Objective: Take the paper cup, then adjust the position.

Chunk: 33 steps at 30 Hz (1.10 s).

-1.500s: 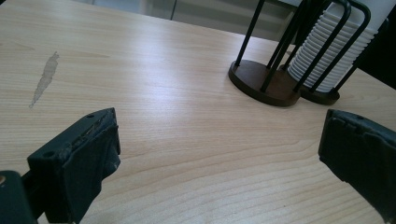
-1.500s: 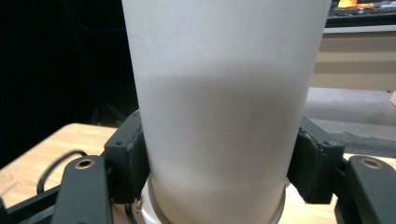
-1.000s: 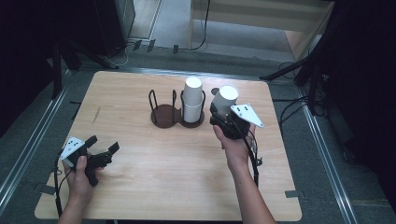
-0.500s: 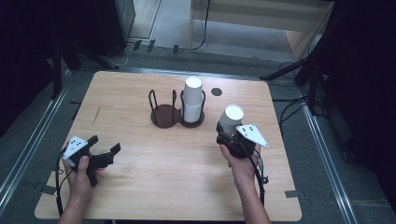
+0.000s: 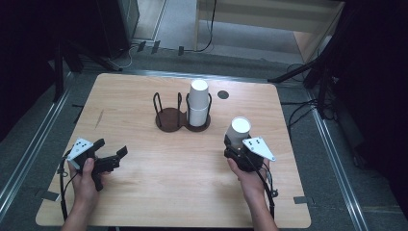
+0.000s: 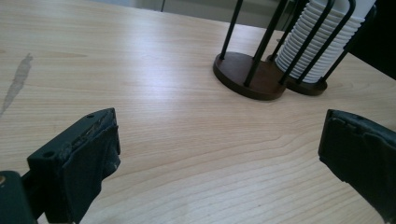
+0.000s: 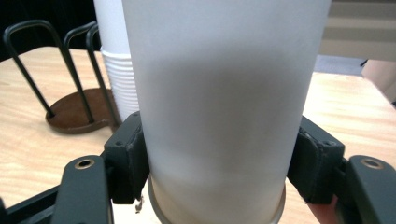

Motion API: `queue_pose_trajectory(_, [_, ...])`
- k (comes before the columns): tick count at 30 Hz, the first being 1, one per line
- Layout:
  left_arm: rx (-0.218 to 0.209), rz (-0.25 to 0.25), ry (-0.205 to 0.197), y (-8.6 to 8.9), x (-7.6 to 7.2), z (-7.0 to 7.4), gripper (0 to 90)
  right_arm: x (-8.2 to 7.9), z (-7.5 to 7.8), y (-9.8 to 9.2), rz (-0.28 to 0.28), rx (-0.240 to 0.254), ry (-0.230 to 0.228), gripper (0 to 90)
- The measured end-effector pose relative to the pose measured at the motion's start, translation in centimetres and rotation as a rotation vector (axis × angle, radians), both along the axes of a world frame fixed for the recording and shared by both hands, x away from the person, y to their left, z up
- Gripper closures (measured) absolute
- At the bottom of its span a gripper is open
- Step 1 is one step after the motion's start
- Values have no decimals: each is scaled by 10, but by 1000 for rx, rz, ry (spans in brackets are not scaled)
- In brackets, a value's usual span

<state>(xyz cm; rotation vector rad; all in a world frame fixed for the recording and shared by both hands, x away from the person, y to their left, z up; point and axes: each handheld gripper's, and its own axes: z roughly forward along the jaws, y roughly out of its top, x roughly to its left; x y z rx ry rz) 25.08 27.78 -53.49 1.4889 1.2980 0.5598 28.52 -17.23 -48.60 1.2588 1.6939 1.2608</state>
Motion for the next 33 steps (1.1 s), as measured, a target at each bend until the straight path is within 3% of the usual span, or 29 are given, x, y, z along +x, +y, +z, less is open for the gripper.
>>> queue_pose_trajectory(2, [4, -14, -3, -5, 0, 4, 0, -1, -1, 2, 3, 0, 2, 313])
queue_pose_trajectory(3, [8, -20, -4, -8, 0, 6, 0, -3, -2, 5, 4, -32, -9, 312])
queue_pose_trajectory(14, [54, -94, -21, -30, -3, 24, 0, -6, -9, 19, 18, -122, -23, 310])
queue_pose_trajectory(20, [71, -131, -15, -43, -2, 25, 0, -8, -12, 26, 32, -169, -31, 310])
queue_pose_trajectory(27, [92, -177, -7, -60, -2, 26, 0, -12, -19, 39, 61, -257, -49, 309])
queue_pose_trajectory(33, [115, -210, -5, -74, -3, 27, 0, -15, -24, 47, 86, -294, -53, 308])
